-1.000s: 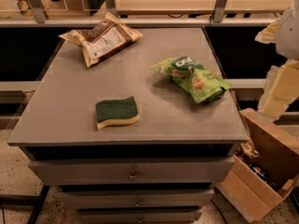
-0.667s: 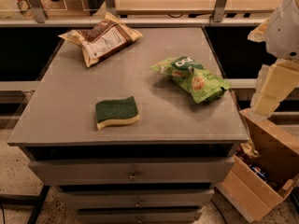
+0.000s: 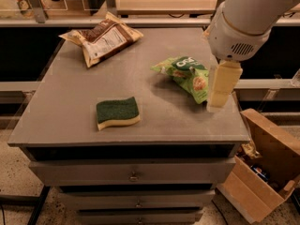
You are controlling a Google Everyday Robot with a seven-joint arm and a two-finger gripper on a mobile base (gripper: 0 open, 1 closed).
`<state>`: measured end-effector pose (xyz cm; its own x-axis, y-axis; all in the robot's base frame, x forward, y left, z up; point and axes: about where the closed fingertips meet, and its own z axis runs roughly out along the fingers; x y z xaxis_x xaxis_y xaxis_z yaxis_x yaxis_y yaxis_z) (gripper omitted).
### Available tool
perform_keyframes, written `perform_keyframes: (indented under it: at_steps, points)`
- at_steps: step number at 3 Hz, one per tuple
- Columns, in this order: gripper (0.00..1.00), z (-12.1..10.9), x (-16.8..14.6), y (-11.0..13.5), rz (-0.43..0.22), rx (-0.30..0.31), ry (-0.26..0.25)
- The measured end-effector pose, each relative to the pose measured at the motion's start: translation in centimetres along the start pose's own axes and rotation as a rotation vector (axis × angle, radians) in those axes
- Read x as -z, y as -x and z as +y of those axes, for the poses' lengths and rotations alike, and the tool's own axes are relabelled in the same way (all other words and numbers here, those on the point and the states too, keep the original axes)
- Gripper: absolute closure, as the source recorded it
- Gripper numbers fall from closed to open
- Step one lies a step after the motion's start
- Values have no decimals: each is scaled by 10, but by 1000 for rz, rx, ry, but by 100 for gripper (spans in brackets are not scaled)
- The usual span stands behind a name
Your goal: Move sponge near brown chip bag
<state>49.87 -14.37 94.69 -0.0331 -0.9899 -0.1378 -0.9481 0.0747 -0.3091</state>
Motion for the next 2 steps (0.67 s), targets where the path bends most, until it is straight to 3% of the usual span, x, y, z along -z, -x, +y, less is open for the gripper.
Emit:
perform_keyframes:
  at_steps: [1, 2]
  points:
    - [0, -6, -20, 54, -53, 125, 7]
    - [0, 4, -38, 98, -79, 239, 40]
